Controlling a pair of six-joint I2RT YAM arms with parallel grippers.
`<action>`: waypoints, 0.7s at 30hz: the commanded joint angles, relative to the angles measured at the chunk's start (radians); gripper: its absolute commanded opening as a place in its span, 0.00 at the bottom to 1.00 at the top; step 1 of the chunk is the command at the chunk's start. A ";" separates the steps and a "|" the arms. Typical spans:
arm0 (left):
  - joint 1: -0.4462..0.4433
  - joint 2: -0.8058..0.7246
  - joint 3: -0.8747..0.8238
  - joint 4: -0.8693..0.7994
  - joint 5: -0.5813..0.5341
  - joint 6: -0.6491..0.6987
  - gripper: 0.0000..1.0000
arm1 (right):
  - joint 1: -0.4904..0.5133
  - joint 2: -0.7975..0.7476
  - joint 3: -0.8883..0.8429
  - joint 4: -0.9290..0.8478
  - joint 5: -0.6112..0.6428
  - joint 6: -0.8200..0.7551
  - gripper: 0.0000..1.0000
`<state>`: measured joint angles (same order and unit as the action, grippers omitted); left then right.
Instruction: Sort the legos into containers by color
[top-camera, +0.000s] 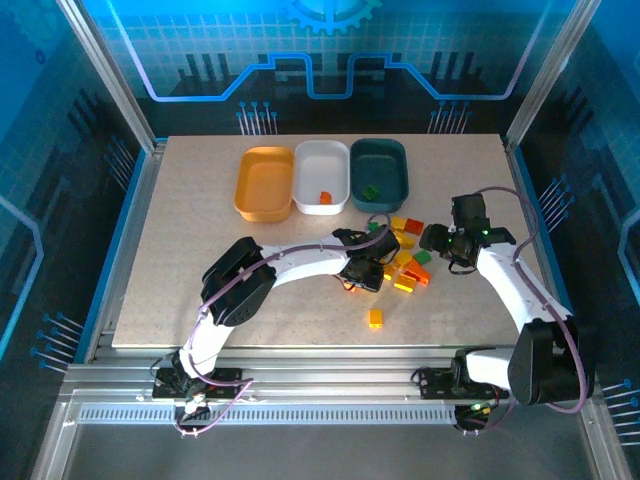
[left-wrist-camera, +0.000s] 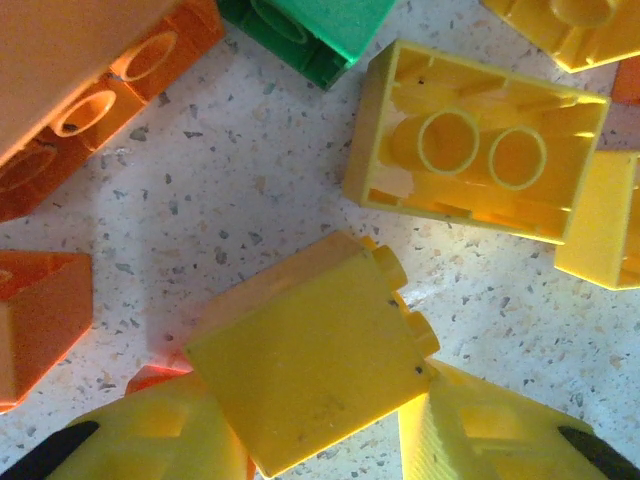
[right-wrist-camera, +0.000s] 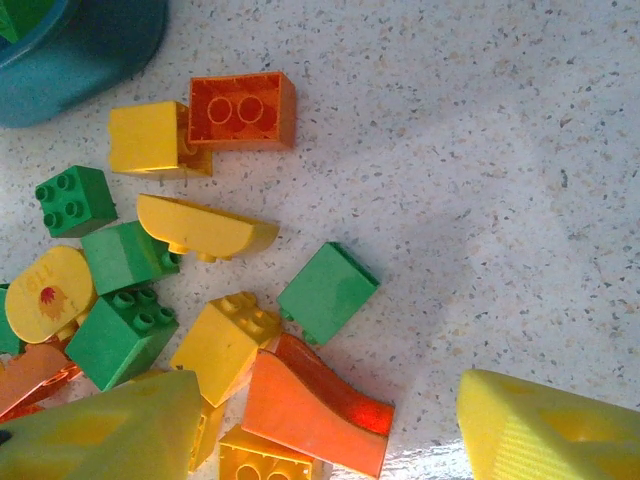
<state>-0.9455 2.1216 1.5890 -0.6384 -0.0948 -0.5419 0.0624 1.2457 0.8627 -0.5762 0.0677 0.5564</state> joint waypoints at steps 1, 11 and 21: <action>0.003 -0.034 0.005 -0.009 -0.025 0.033 0.34 | -0.014 -0.041 -0.008 -0.025 -0.019 -0.006 0.69; 0.019 -0.250 -0.055 0.012 -0.019 0.066 0.34 | -0.011 -0.158 -0.033 -0.068 -0.042 0.000 0.69; 0.116 -0.360 -0.153 0.046 0.041 0.048 0.54 | 0.042 -0.189 -0.053 -0.071 -0.060 0.007 0.70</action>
<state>-0.8417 1.7565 1.4662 -0.5968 -0.0959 -0.4927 0.0769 1.0557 0.8299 -0.6285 0.0257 0.5575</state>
